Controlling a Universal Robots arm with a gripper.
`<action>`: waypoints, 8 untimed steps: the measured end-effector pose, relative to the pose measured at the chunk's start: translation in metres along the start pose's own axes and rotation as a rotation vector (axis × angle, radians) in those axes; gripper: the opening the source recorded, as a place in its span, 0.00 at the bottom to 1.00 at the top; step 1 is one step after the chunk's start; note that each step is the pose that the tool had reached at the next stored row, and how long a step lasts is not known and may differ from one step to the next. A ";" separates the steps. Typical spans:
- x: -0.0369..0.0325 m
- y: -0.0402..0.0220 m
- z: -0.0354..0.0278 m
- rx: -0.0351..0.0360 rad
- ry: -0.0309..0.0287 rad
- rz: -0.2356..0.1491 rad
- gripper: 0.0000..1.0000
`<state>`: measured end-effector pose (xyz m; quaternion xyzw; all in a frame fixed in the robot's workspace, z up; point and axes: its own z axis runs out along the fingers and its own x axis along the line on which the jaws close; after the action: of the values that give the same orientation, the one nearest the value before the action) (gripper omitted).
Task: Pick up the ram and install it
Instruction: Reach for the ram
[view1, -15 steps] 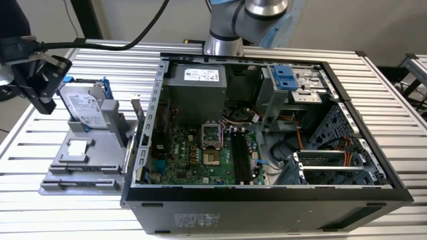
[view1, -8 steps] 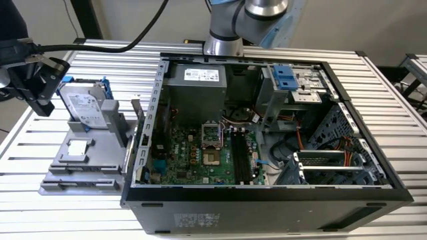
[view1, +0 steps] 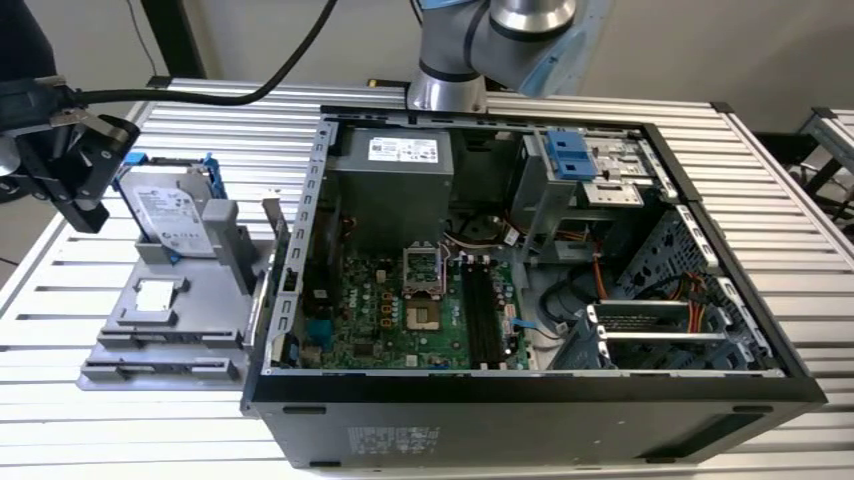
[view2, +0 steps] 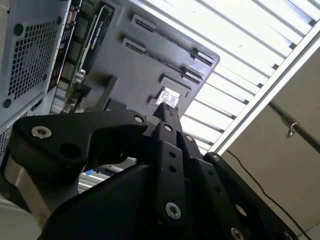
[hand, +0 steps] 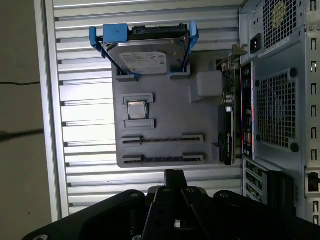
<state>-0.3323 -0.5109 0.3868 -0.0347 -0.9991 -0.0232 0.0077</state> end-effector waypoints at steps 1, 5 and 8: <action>0.0000 0.0000 0.0000 0.0000 0.0000 0.000 0.00; 0.0003 0.0001 0.0000 0.0008 0.0019 -0.042 0.00; 0.0003 0.0001 0.0000 0.0017 0.0044 -0.095 0.00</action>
<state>-0.3326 -0.5108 0.3868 0.0130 -0.9996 -0.0228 0.0088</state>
